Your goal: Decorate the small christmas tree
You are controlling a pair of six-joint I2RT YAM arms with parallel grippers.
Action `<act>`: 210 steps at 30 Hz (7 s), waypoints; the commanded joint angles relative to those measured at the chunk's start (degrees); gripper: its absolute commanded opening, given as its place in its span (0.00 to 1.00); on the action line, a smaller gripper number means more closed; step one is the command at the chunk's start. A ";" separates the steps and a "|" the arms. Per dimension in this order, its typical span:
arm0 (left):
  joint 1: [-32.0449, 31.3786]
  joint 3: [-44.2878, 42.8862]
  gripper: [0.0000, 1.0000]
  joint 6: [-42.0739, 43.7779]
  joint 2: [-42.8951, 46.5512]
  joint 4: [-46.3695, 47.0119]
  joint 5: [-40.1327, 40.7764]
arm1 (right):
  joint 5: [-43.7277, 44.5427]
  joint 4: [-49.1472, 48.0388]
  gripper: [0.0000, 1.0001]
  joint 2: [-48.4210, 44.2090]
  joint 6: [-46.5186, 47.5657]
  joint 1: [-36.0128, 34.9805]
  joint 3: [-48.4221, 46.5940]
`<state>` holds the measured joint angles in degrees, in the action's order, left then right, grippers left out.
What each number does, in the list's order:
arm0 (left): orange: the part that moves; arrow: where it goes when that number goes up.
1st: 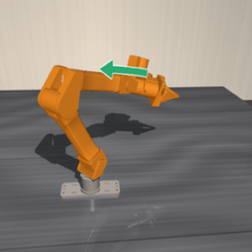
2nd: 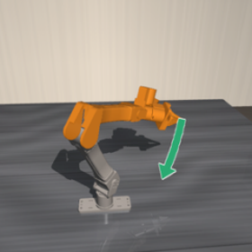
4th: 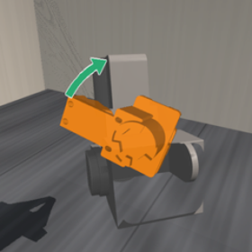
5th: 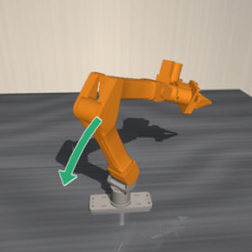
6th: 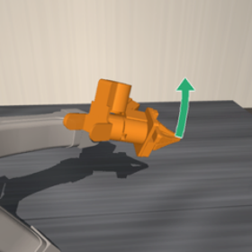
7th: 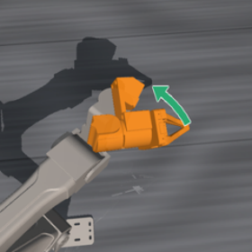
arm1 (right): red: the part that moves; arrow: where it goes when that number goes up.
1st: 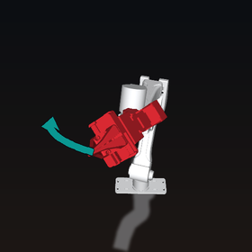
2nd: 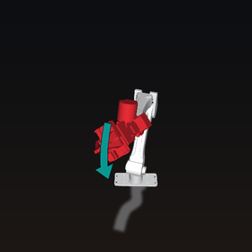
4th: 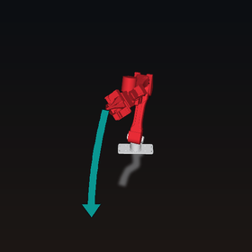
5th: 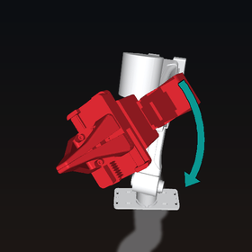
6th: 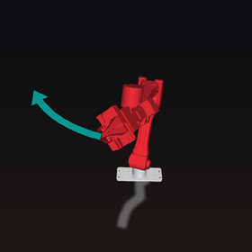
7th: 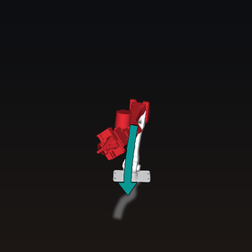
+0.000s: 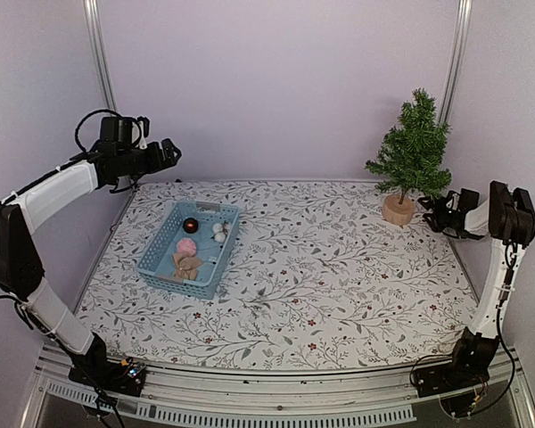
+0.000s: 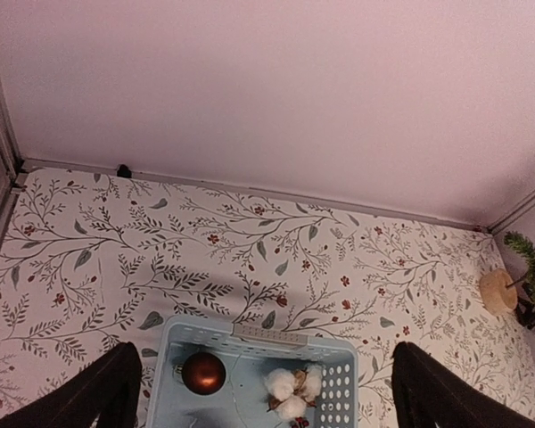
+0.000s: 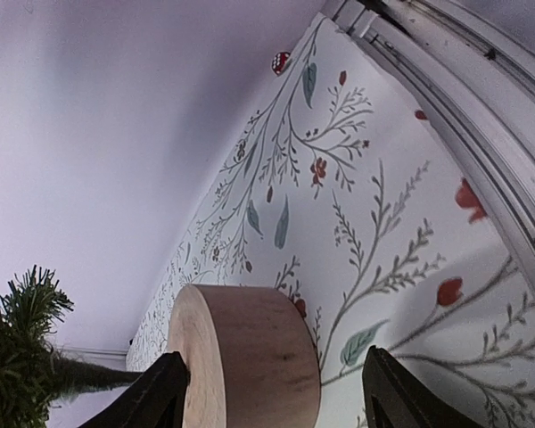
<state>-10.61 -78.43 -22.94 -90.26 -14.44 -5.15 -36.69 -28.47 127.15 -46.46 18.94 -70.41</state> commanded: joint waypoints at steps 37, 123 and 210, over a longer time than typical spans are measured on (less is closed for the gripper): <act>-0.64 -1.21 0.99 2.37 -2.72 -2.97 -2.81 | -16.93 30.12 0.56 25.16 11.58 -5.24 -40.33; -3.80 14.80 0.99 5.64 14.74 -14.70 -5.13 | -15.96 11.00 0.78 -2.03 0.63 -37.30 -8.32; -36.31 -7.77 0.00 29.53 20.59 -17.03 -12.18 | -1.78 43.15 0.66 -44.99 48.82 -59.39 -27.83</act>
<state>-46.15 -87.11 9.65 -72.77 -32.16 -9.15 -43.92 11.57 84.07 -3.51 -35.83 -95.13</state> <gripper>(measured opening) 0.010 0.667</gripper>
